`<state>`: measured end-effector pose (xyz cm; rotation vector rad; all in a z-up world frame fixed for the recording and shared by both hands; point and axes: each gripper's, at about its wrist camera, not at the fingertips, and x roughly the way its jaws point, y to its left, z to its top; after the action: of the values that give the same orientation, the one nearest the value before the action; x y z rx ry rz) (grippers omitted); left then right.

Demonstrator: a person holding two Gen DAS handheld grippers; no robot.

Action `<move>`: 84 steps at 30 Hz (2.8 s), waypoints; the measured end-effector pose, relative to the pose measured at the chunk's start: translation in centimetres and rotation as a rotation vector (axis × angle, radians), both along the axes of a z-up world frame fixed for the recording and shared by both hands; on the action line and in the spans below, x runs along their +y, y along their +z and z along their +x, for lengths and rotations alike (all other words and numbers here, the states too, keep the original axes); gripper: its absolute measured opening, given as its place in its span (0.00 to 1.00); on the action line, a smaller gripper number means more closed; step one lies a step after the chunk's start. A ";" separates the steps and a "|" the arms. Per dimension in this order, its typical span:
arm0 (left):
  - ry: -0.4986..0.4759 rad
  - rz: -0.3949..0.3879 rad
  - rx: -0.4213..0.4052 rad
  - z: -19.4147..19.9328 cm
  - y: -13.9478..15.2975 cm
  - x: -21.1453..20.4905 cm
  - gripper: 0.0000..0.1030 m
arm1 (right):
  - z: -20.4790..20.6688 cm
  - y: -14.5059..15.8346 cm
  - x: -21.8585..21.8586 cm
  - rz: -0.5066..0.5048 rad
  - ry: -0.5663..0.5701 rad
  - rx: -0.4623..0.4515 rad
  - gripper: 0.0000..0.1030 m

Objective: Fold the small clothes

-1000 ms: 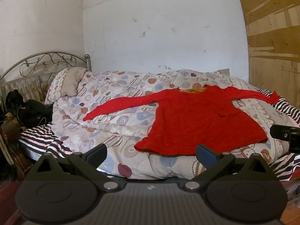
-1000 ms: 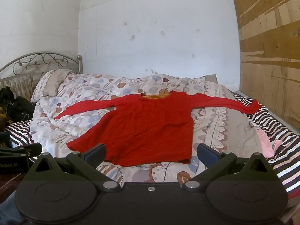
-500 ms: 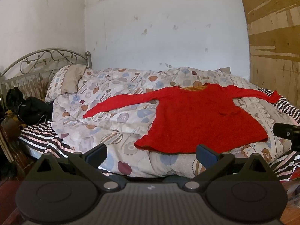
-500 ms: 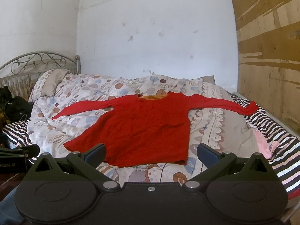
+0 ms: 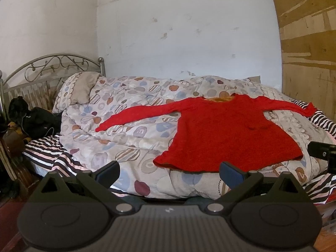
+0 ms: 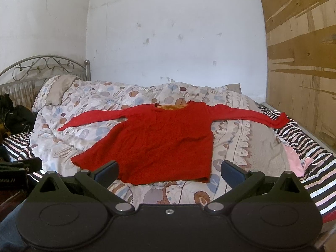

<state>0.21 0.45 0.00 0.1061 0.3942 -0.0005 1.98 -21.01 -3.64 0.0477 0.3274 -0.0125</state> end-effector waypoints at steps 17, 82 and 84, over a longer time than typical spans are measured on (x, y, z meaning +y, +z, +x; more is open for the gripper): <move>-0.002 -0.002 0.002 0.1 0.0 0.2 1.00 | 0.0 -0.1 0.1 -0.004 0.000 0.001 1.00; -0.309 0.092 0.197 47.9 -6.0 -19.4 1.00 | 43.3 -8.0 -46.5 0.437 -0.517 0.175 0.82; -0.312 0.124 0.200 47.8 -6.9 -19.7 1.00 | 44.6 -8.8 -48.3 0.462 -0.574 0.148 0.75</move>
<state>48.03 -19.21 -6.89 0.2909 0.5744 -0.2962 46.59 -69.26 -12.43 0.6003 0.4504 -0.5121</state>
